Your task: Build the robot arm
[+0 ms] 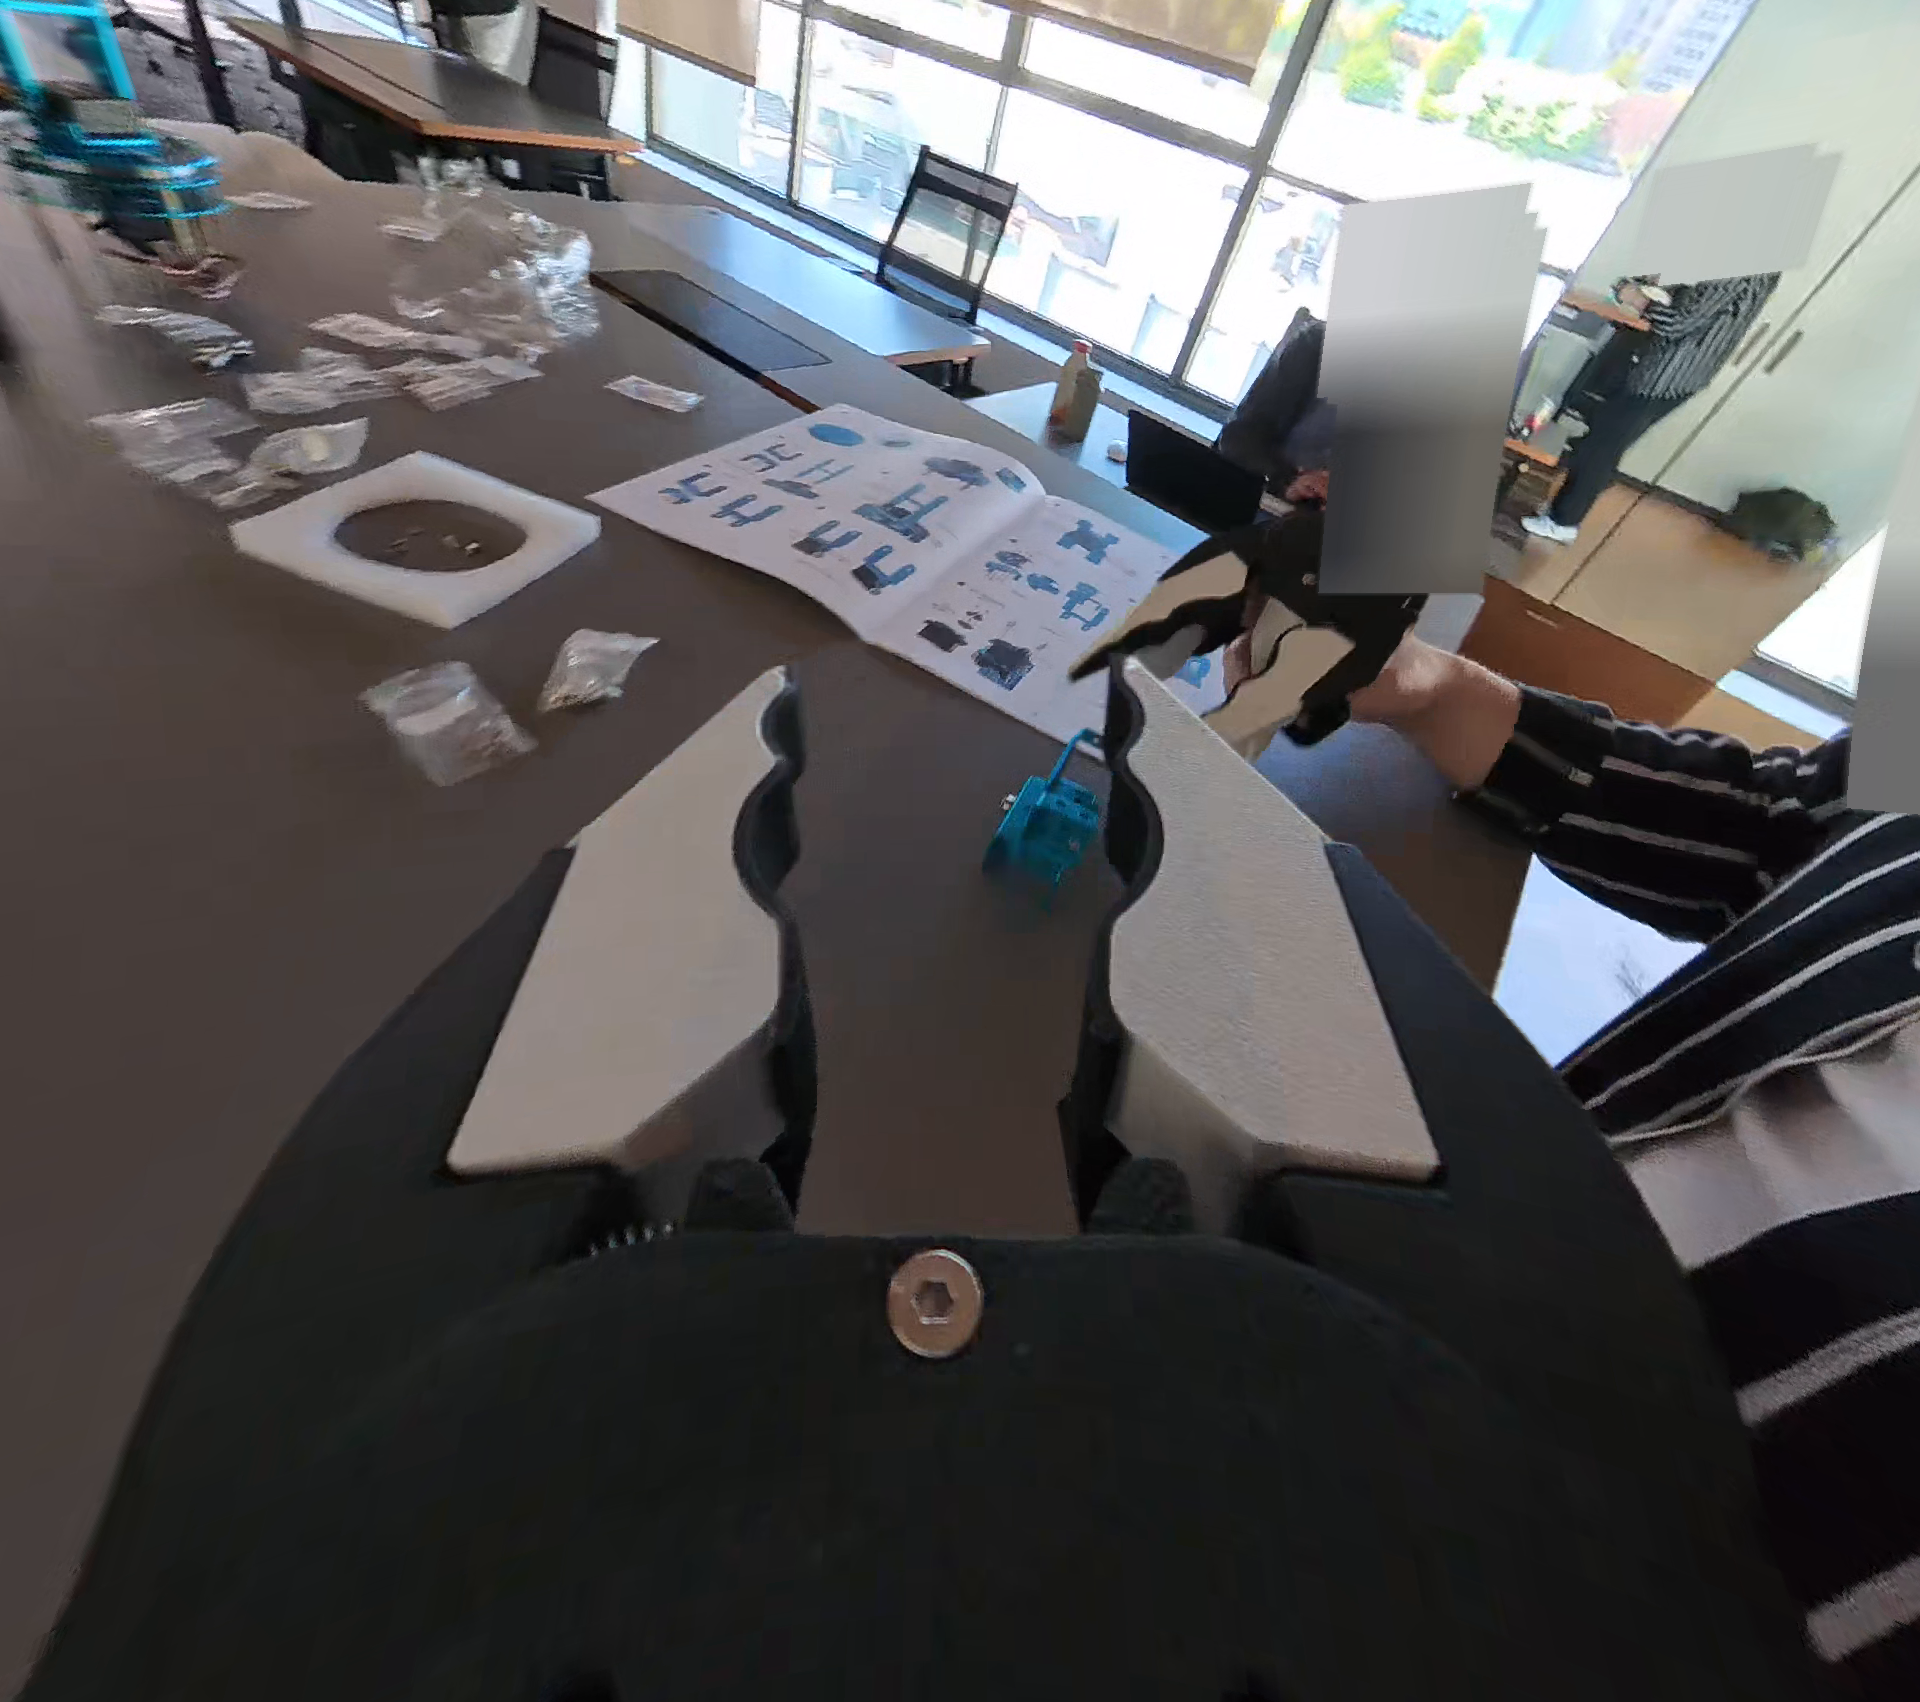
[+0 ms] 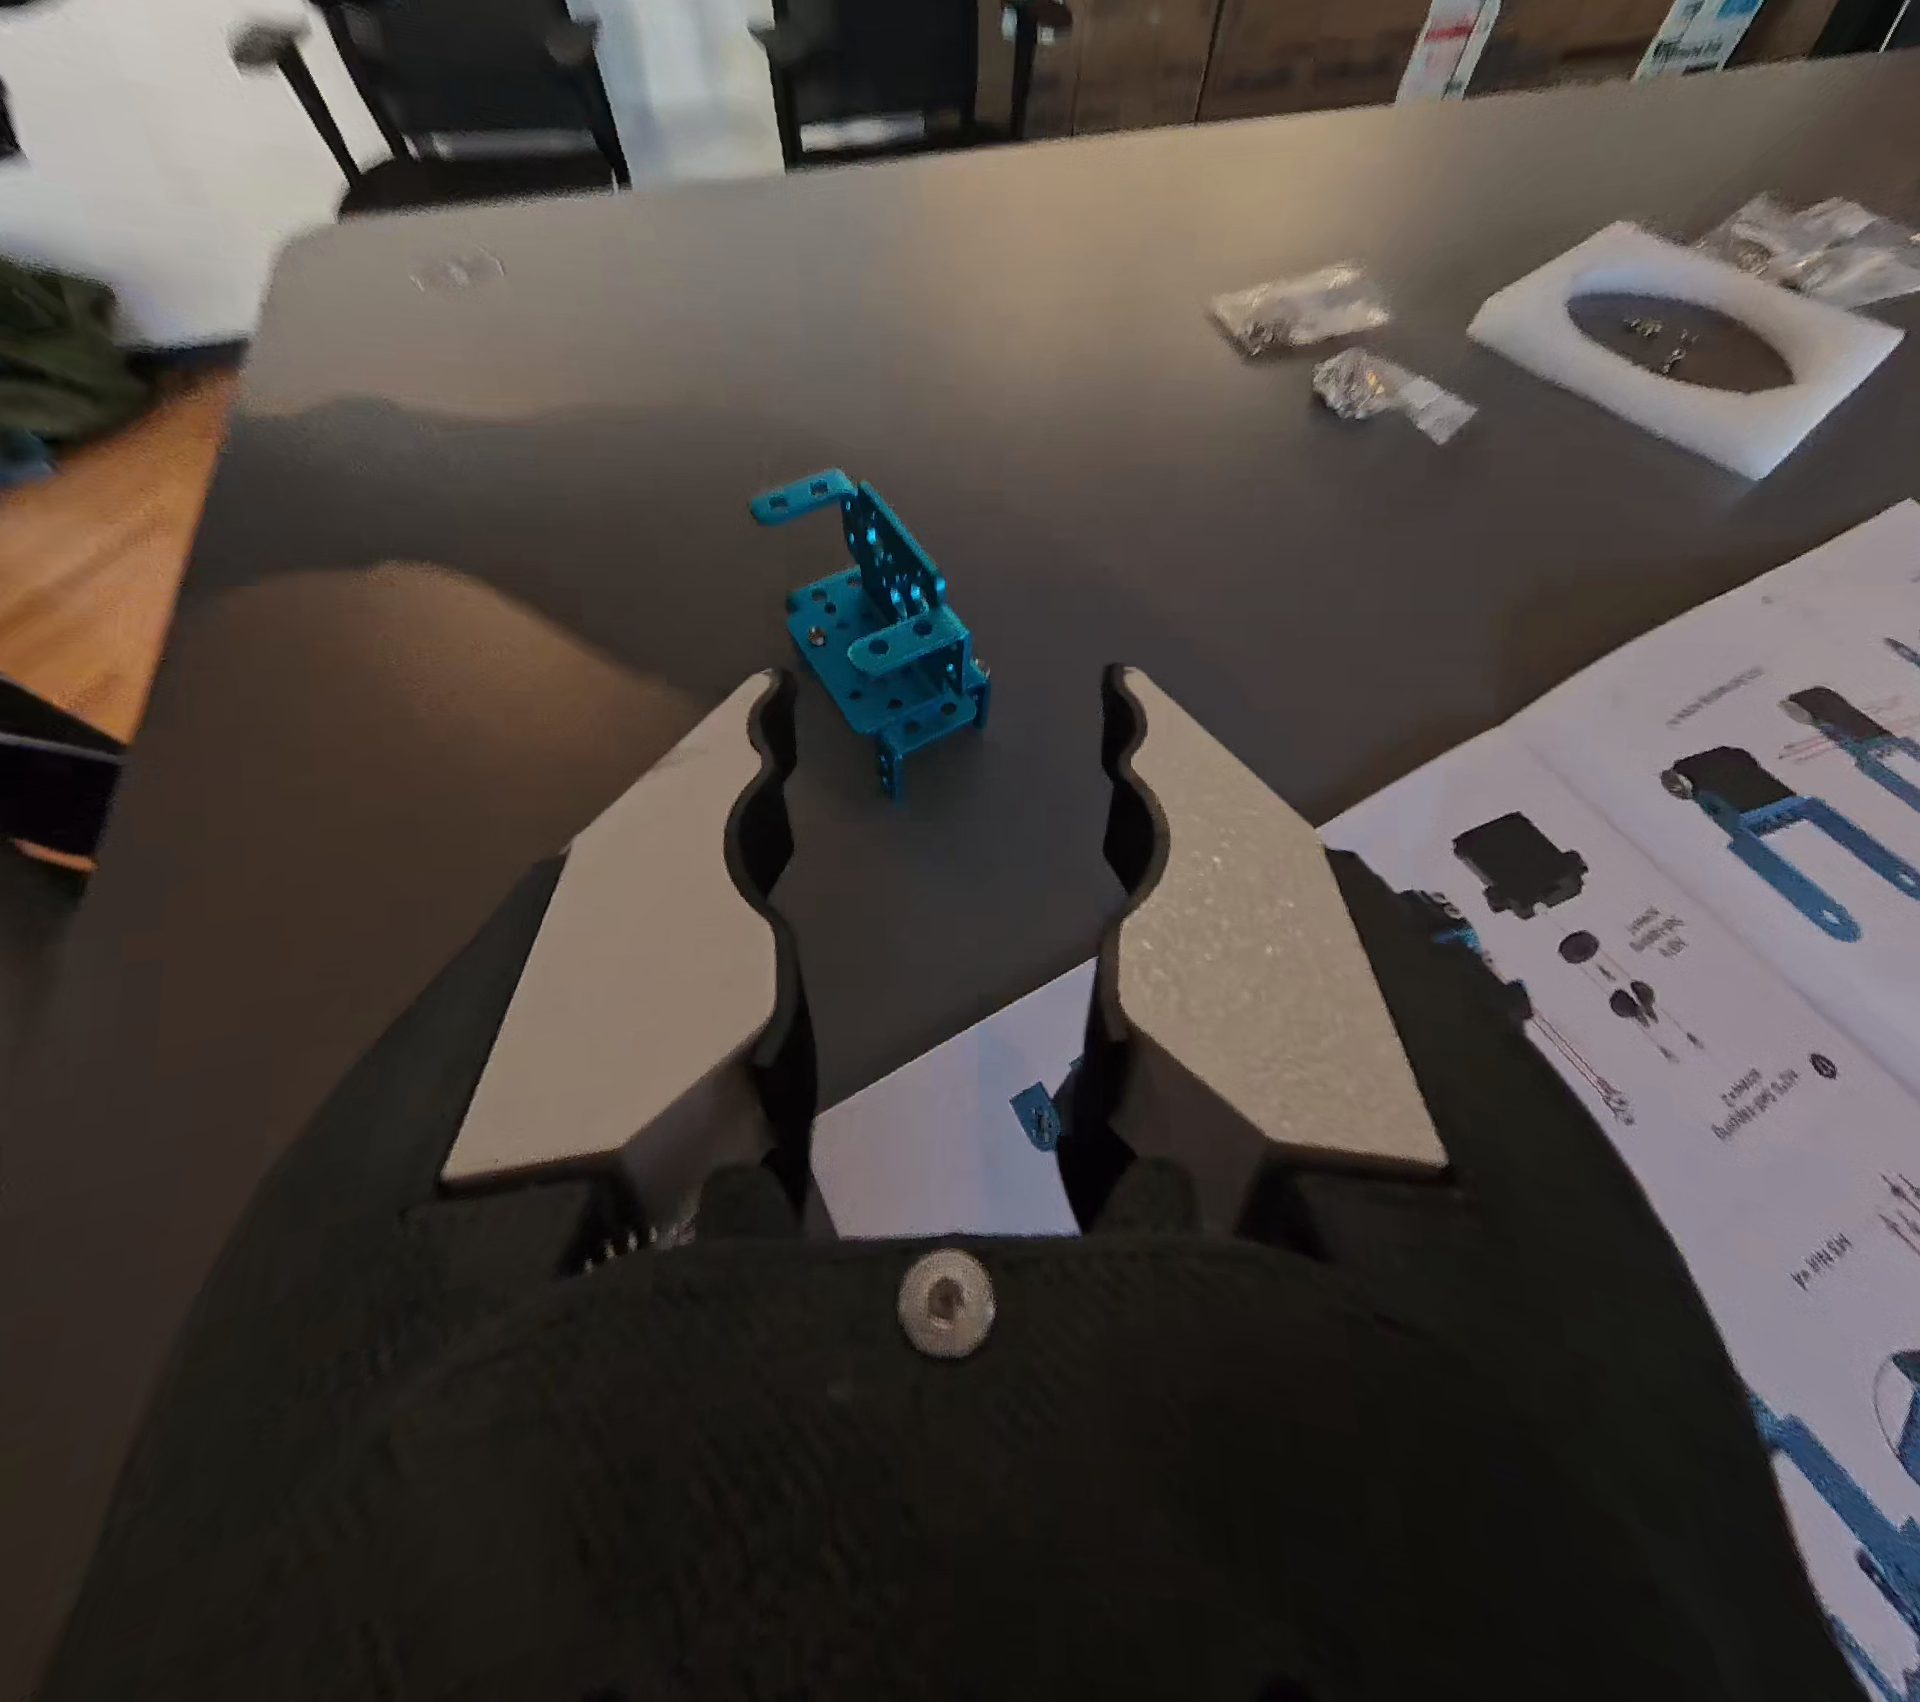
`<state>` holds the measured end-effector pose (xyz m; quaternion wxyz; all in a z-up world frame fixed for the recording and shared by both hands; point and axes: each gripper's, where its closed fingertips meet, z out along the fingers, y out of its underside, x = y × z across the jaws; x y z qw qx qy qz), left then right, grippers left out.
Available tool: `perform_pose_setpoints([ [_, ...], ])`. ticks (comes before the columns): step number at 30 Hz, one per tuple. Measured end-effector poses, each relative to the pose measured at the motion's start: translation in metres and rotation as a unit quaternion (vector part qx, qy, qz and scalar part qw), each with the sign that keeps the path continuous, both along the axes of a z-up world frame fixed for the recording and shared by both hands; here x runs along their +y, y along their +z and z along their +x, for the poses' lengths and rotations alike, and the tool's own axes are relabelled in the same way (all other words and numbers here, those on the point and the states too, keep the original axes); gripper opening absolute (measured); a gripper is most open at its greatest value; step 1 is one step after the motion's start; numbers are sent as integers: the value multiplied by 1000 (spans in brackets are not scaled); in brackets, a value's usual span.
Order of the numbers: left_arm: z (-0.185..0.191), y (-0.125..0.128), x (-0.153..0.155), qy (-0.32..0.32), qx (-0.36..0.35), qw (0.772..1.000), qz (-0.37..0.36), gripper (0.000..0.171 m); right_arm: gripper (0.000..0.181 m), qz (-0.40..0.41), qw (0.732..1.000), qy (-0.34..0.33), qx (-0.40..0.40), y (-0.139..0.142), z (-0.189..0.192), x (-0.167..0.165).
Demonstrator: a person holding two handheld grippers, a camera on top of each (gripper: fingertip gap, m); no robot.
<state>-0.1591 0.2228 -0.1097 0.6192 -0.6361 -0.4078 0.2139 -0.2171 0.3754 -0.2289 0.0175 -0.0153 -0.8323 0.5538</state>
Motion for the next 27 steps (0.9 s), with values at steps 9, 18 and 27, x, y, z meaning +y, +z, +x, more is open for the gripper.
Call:
perform_pose_setpoints([
  [9, 115, 31, -148, 70, 60, 995, 32, 67, 61, -153, 971, -184, -24, 117, -14, 47],
  [18, 260, -5, -356, 81, 18, 996, 39, 63, 38, -272, 848, -430, 146, 194, 55, -17],
  [27, 274, -10, -481, 62, 17, 998, -1, 67, 37, -210, 860, -450, 121, 204, 66, -143],
])
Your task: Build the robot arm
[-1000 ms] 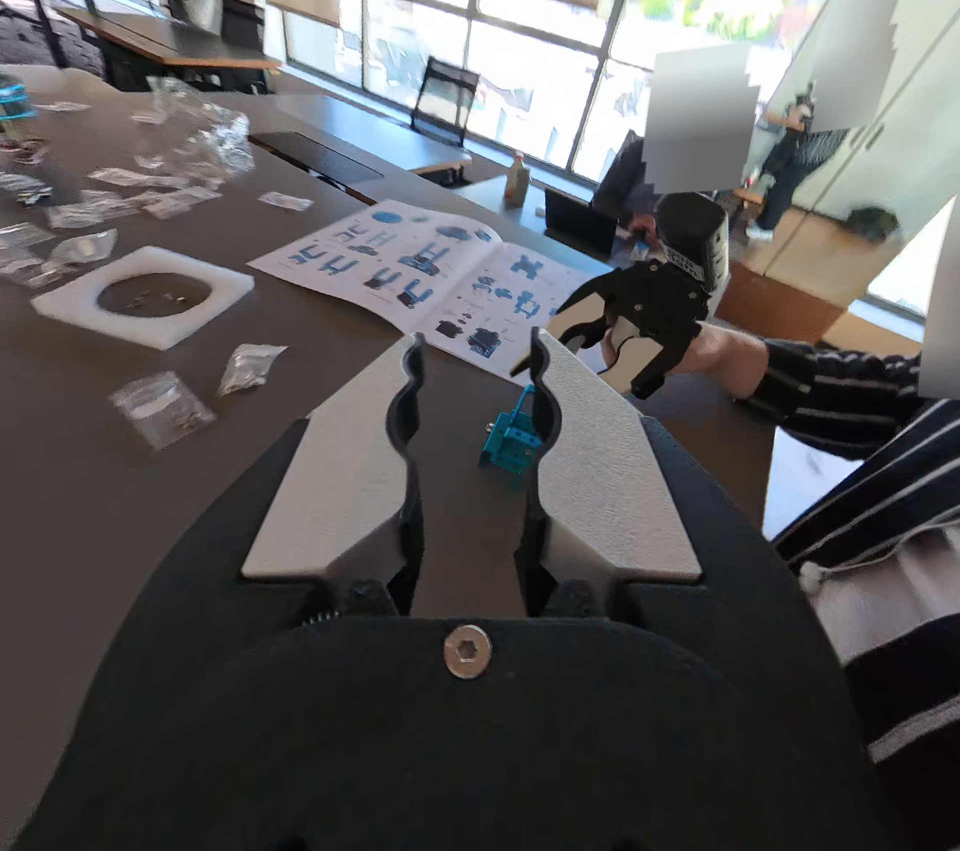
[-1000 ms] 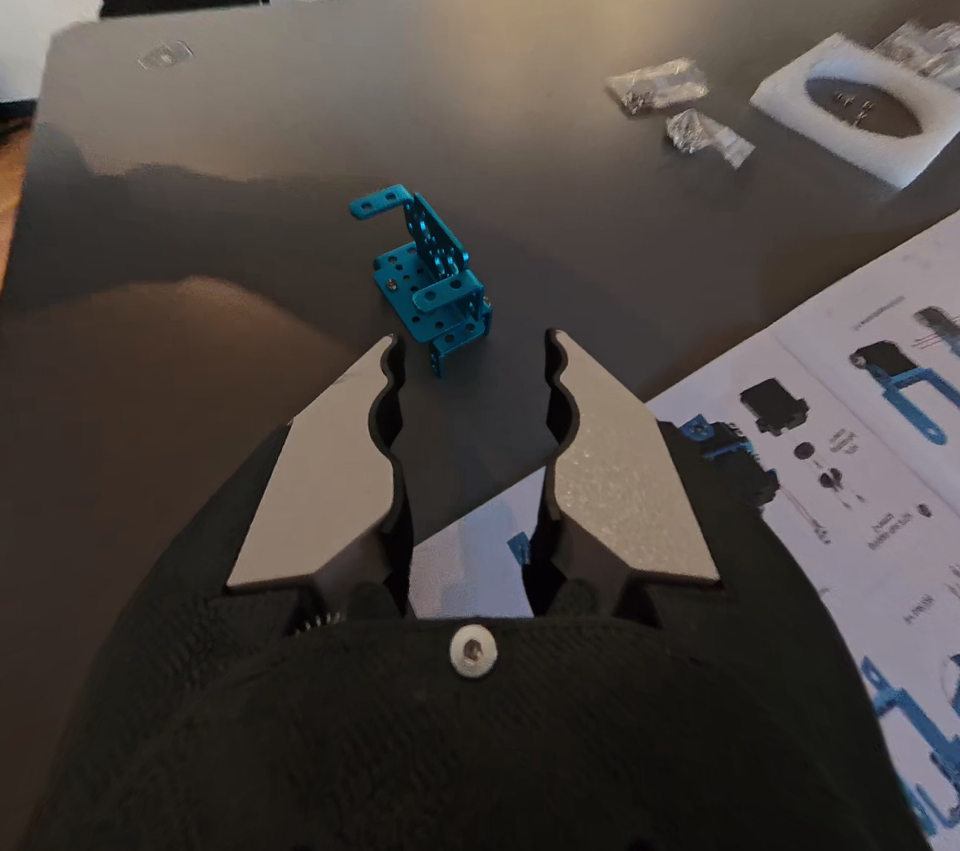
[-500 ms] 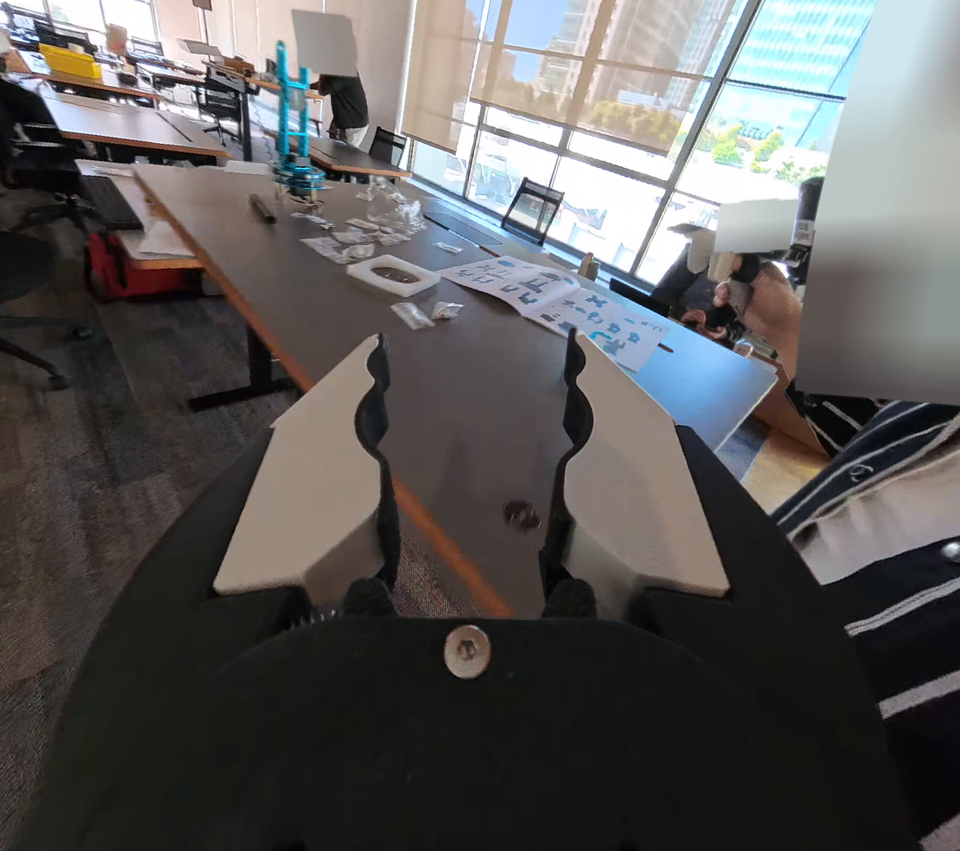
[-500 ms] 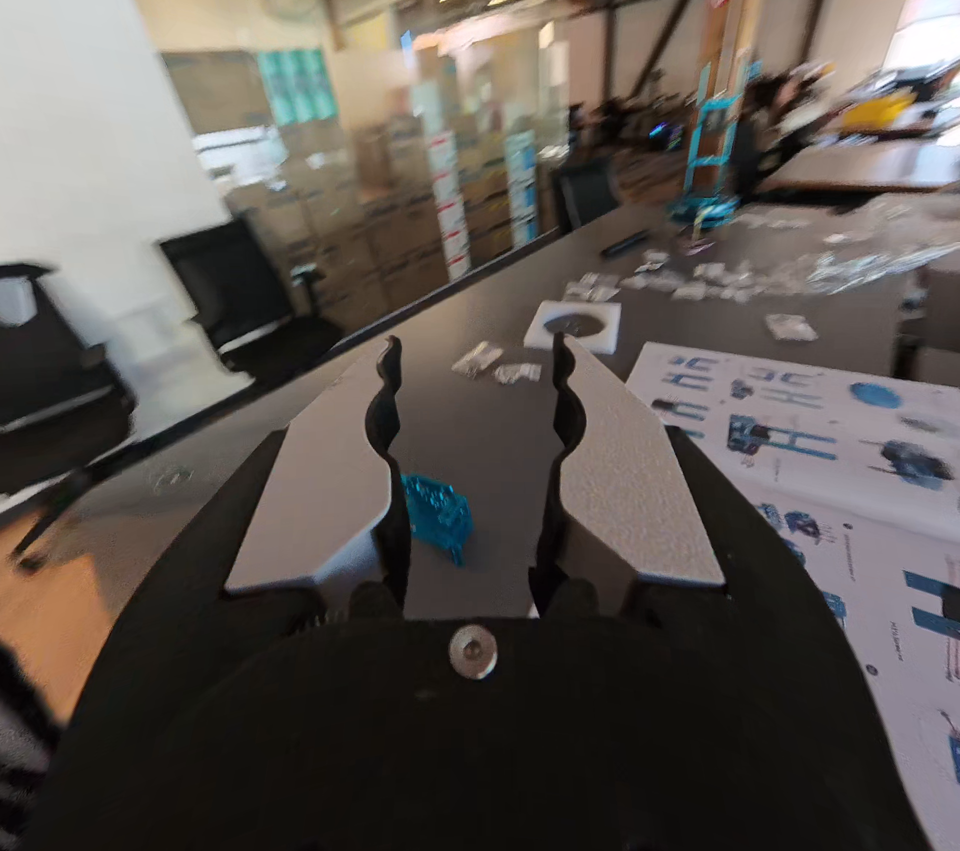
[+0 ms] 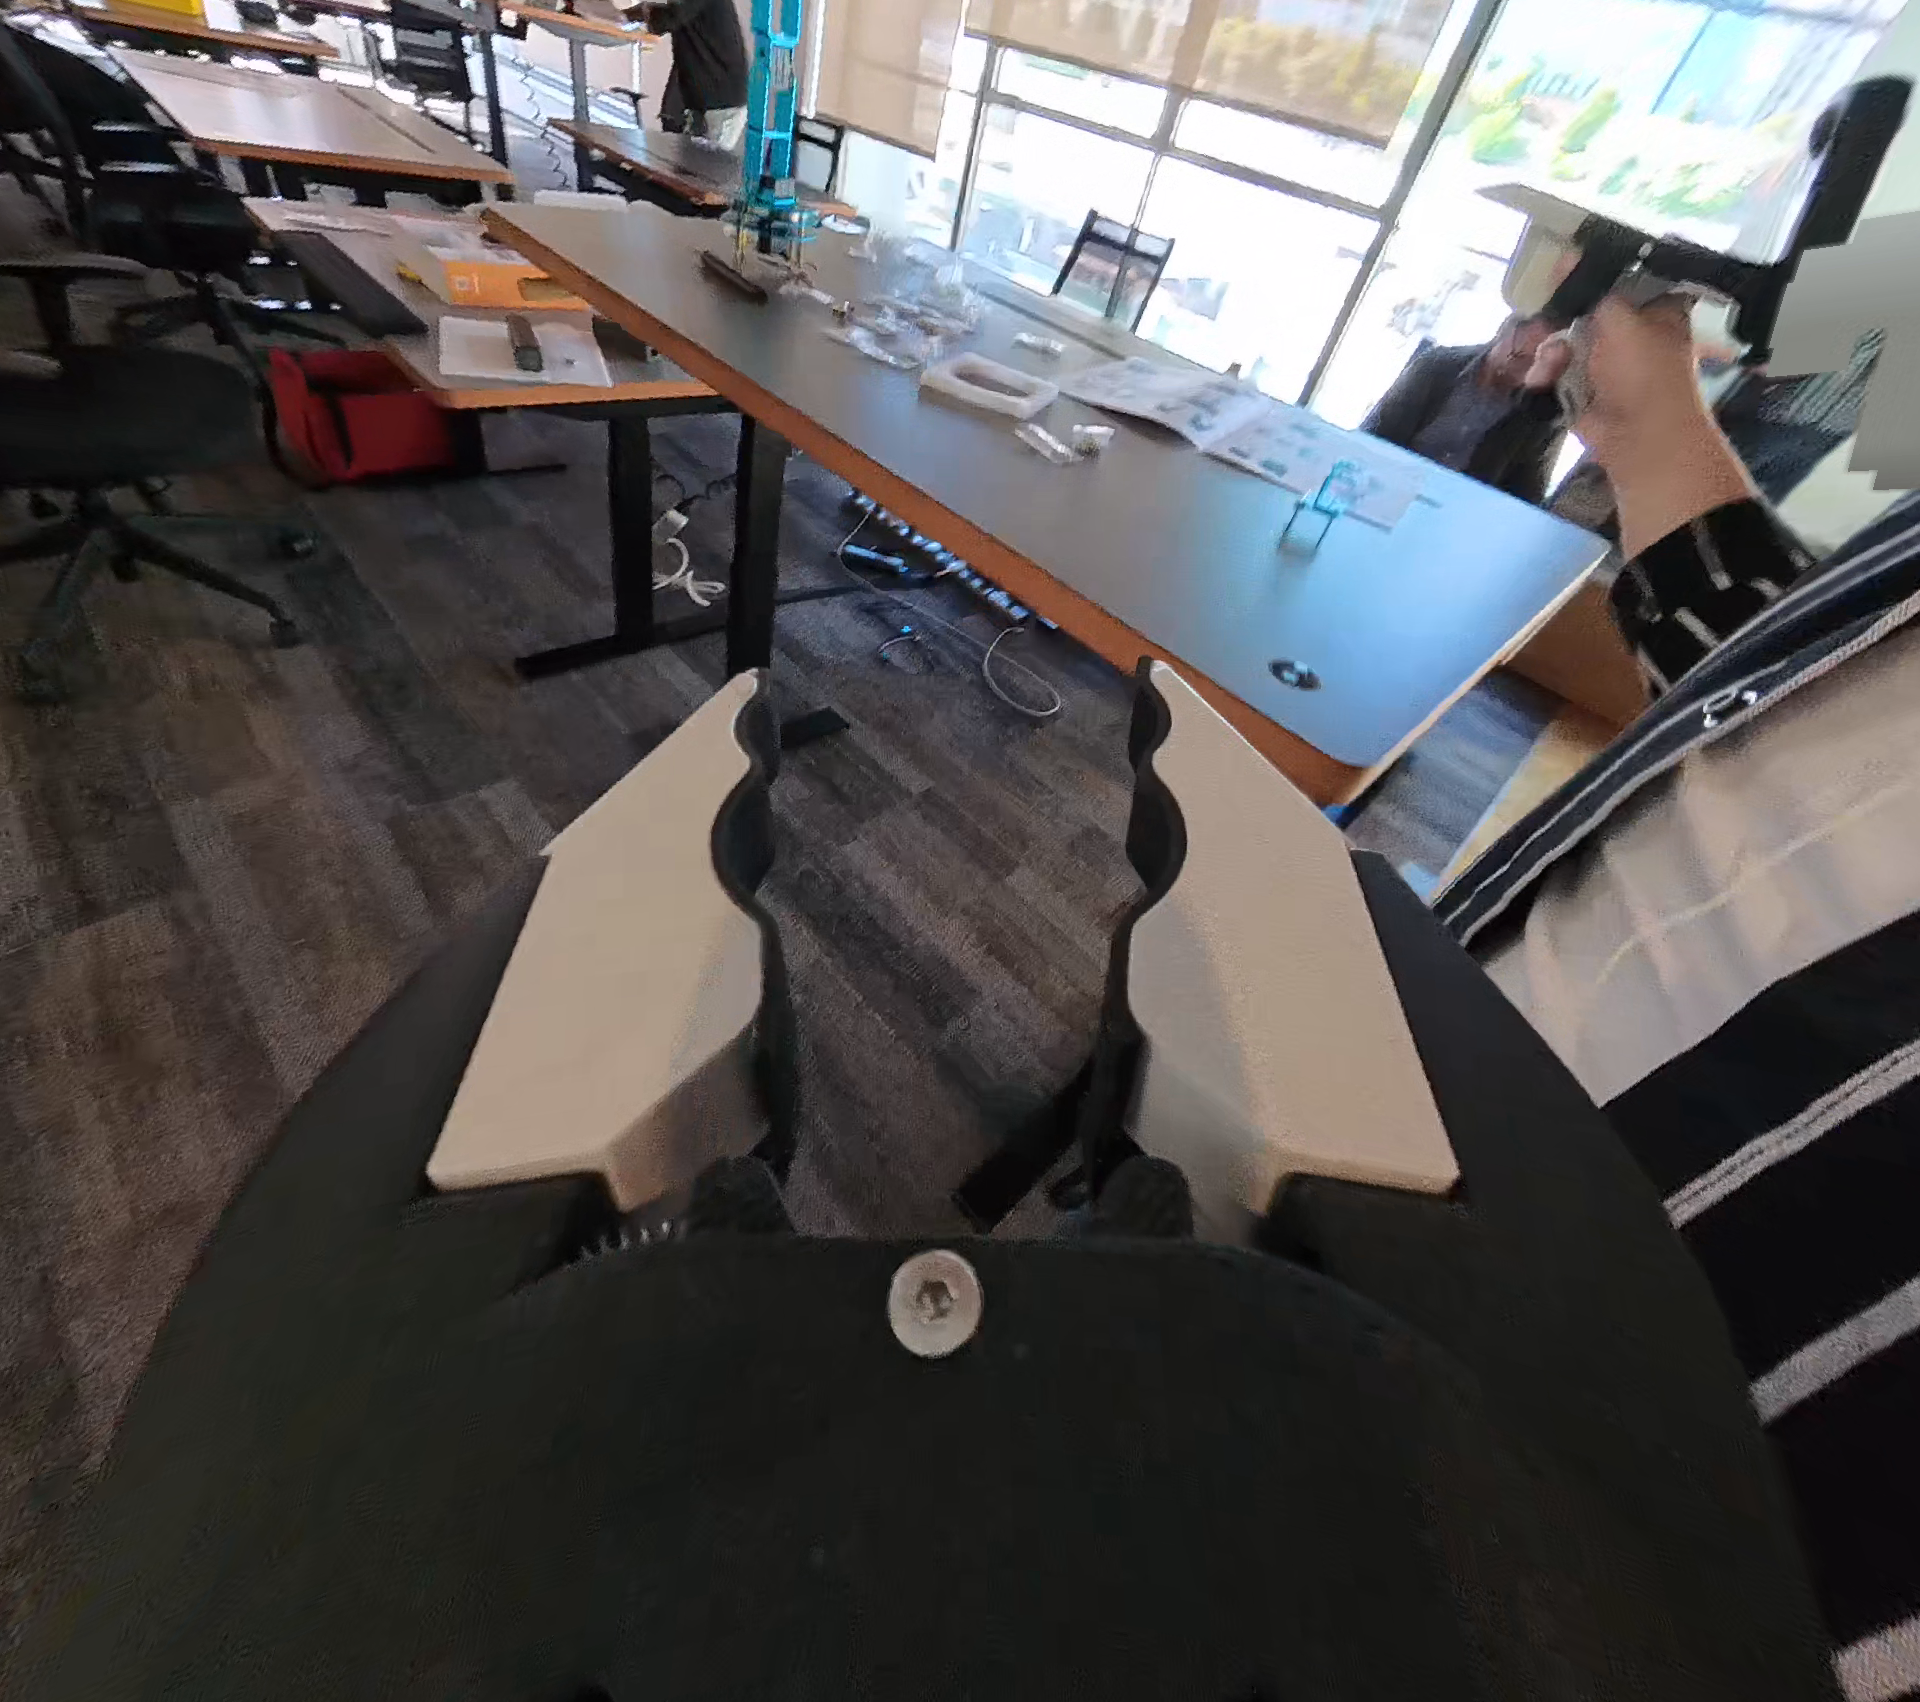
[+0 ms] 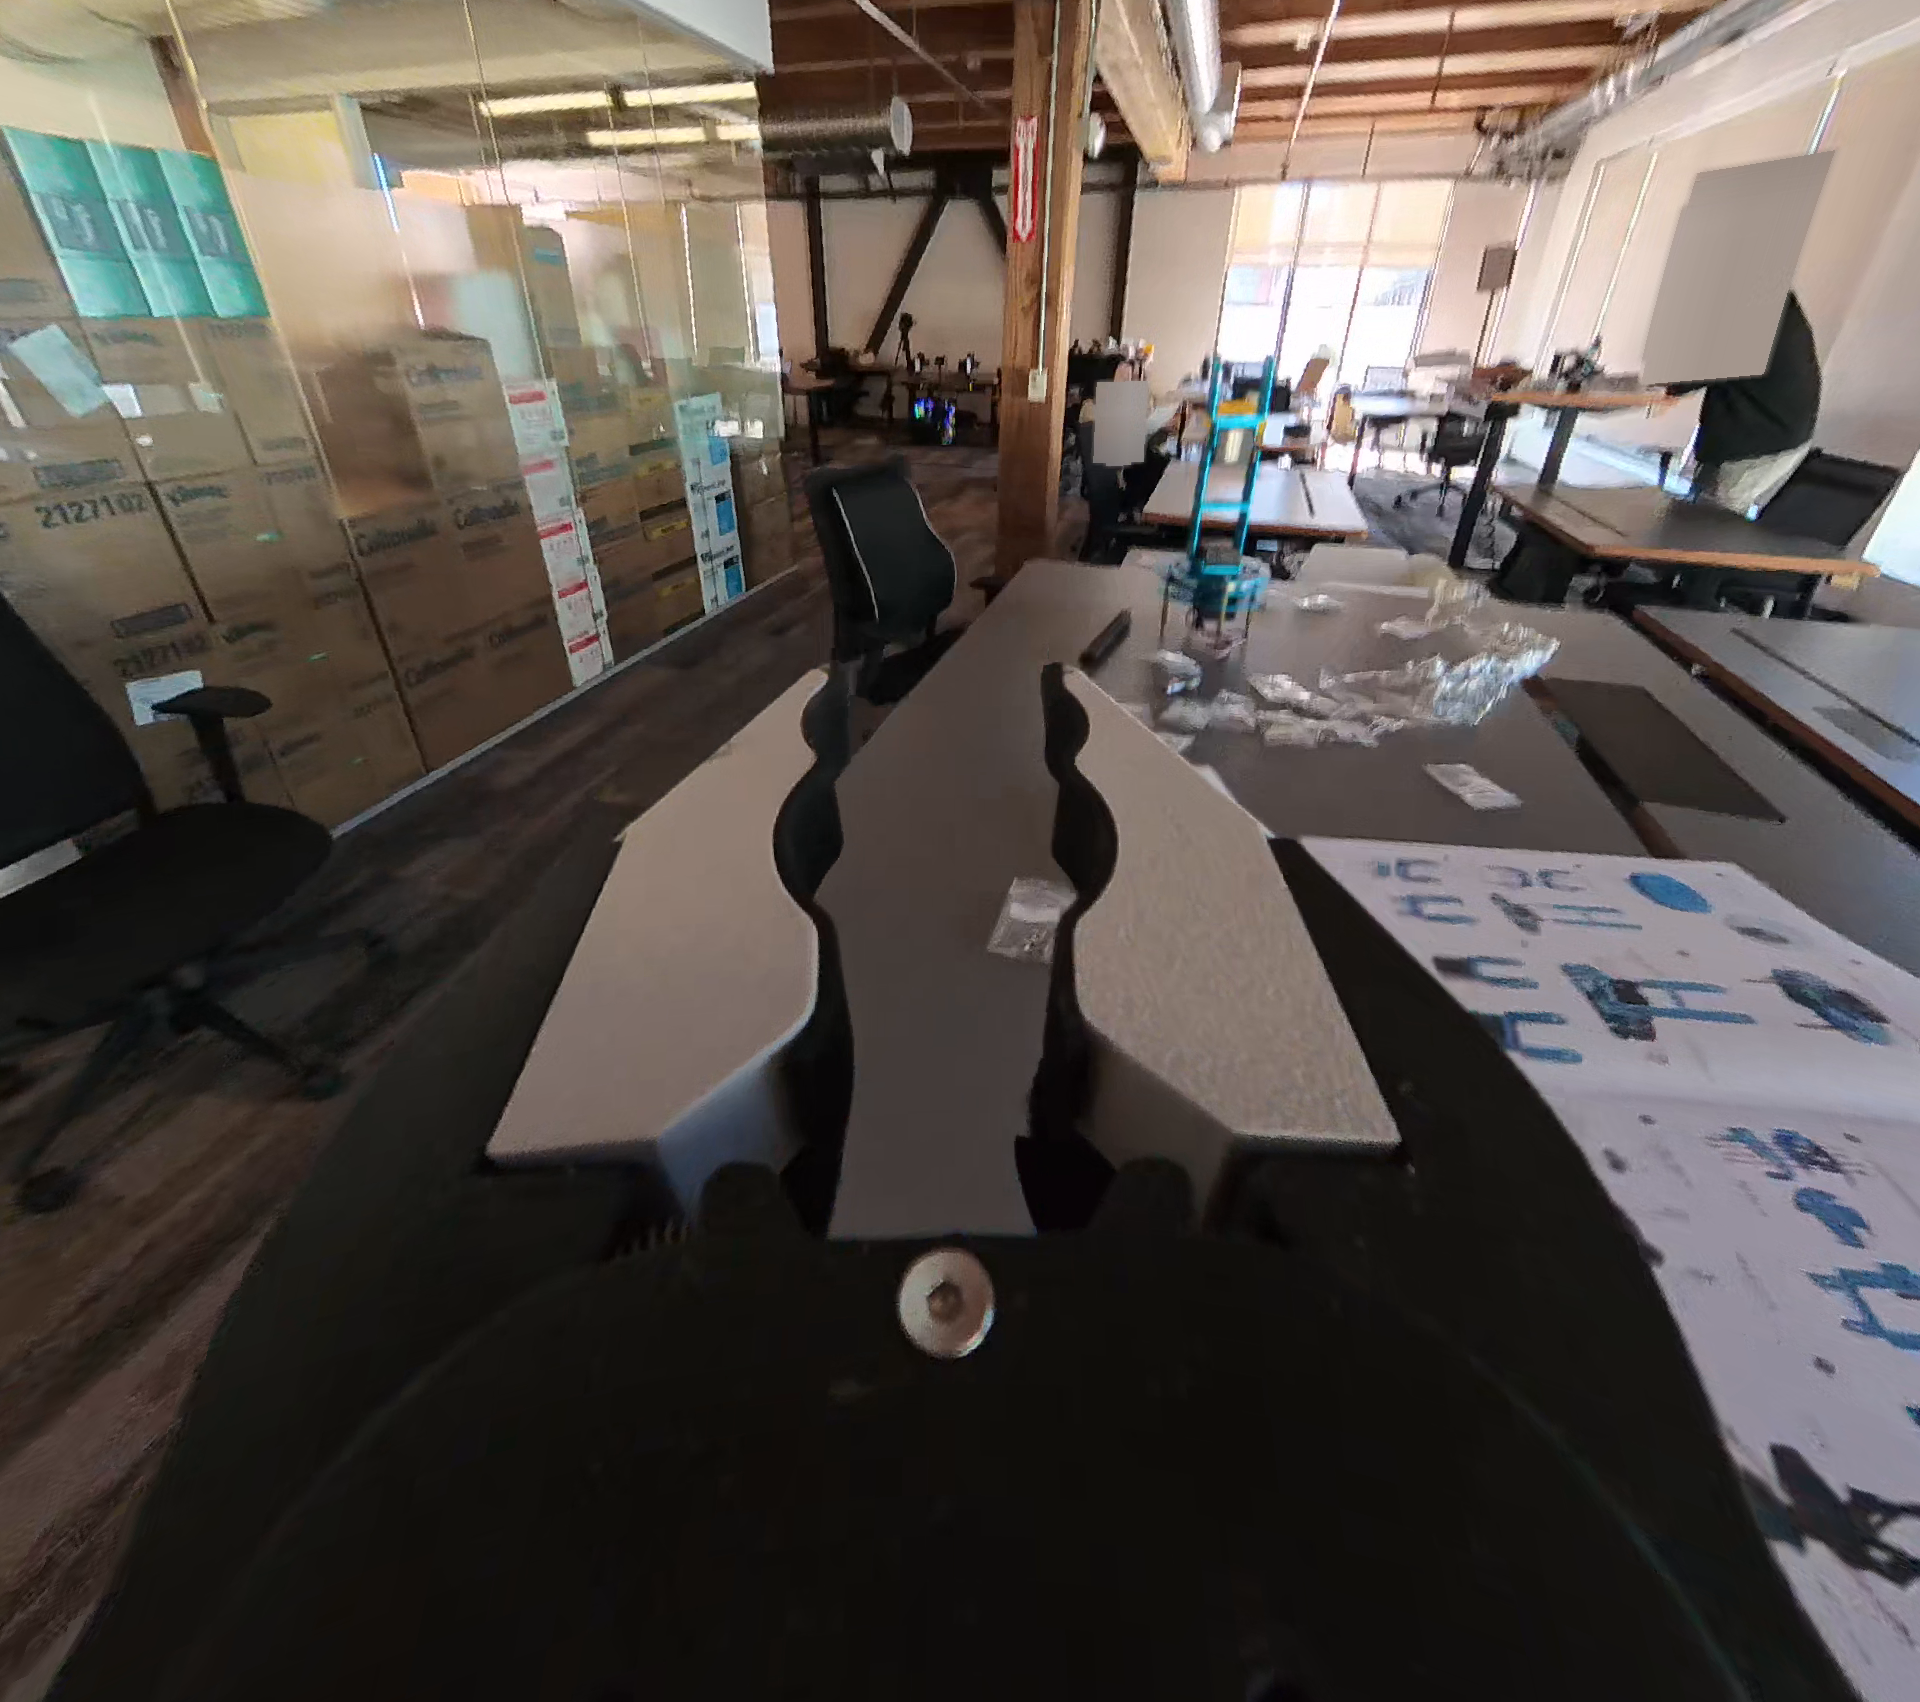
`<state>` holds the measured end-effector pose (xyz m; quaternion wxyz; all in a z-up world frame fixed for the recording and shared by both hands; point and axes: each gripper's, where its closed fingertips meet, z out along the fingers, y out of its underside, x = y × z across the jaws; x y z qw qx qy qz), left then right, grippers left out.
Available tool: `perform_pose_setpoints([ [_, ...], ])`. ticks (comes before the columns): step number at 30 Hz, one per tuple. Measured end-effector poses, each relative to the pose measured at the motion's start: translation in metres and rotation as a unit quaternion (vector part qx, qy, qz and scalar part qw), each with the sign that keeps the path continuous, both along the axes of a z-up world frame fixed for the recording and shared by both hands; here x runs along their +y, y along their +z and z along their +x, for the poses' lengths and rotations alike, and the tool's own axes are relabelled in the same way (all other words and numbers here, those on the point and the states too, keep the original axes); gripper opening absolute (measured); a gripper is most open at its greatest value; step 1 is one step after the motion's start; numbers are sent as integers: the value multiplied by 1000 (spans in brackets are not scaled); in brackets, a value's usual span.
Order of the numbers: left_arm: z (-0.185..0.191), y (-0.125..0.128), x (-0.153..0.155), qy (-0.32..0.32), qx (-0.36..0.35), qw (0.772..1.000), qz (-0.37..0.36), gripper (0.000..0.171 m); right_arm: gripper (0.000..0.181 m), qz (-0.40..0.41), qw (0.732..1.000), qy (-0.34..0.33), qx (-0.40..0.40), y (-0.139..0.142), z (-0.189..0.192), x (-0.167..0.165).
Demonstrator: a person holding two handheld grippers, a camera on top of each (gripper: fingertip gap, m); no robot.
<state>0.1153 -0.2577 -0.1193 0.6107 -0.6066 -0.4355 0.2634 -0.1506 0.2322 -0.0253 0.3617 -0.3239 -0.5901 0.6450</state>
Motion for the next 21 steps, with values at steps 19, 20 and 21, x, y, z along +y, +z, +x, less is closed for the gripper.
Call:
perform_pose_setpoints([
  [19, -337, -1, -36, -170, 4, 985, 13, 42, 7, 66, 892, -28, -447, -176, -279, -49],
  [20, -360, 1, -29, -190, 8, 982, 15, 41, 6, 76, 883, -42, -460, -188, -290, -45],
  [21, -383, 2, -20, -211, 10, 977, 13, 41, 6, 81, 876, -53, -472, -198, -299, -42],
])
